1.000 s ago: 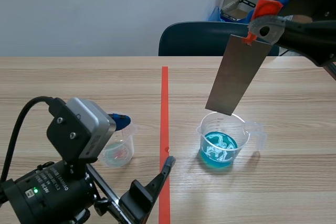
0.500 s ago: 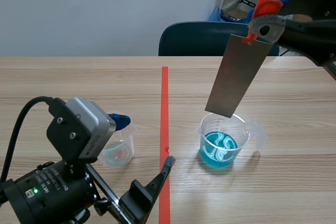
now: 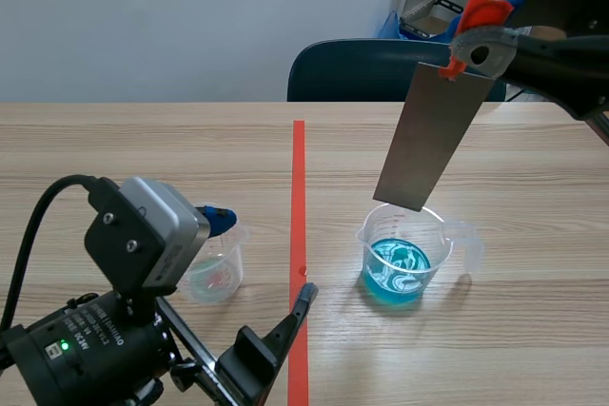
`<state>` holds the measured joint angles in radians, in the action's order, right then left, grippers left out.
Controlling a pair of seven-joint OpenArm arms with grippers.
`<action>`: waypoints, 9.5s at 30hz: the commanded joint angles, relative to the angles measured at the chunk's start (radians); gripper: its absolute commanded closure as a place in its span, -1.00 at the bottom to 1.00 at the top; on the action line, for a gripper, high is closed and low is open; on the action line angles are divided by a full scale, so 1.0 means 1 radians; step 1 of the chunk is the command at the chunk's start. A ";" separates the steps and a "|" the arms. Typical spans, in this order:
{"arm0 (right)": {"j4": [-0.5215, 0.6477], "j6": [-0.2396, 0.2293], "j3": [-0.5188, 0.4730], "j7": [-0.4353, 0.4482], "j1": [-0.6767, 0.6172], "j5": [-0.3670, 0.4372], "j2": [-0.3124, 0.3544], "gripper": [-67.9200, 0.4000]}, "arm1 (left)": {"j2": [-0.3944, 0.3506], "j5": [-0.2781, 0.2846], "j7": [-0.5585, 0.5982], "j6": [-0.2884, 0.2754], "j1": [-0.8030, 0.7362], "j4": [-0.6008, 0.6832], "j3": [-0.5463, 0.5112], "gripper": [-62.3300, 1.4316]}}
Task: Do the redox reaction experiment
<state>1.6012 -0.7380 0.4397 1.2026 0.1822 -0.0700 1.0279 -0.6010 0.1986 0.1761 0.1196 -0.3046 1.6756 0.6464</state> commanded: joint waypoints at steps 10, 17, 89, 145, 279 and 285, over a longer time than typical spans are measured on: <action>0.010 -0.008 -0.016 0.012 0.014 0.022 0.016 0.96 | 0.008 -0.001 0.015 -0.002 0.001 0.017 -0.002 -0.89; 0.010 -0.008 -0.016 0.011 0.014 0.022 0.016 0.96 | 0.008 -0.001 0.015 -0.002 0.001 0.017 -0.002 -0.89; 0.010 -0.008 -0.016 0.011 0.014 0.022 0.016 0.96 | 0.008 -0.002 0.014 -0.002 0.001 0.017 -0.002 -0.88; 0.010 -0.008 -0.016 0.008 0.014 0.022 0.016 0.96 | 0.227 0.044 0.015 0.013 0.405 -0.294 0.223 0.88; 0.010 -0.008 -0.016 0.008 0.014 0.022 0.016 0.96 | -0.109 0.183 0.164 0.077 -0.811 0.324 -0.650 -0.97; 0.010 -0.008 -0.016 0.008 0.014 0.022 0.016 0.96 | -0.109 0.183 0.164 0.077 -0.811 0.324 -0.650 -0.97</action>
<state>1.6012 -0.7380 0.4397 1.1954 0.1822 -0.0700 1.0279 -0.7044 0.3836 0.3233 0.1986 -1.1187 1.9831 -0.0071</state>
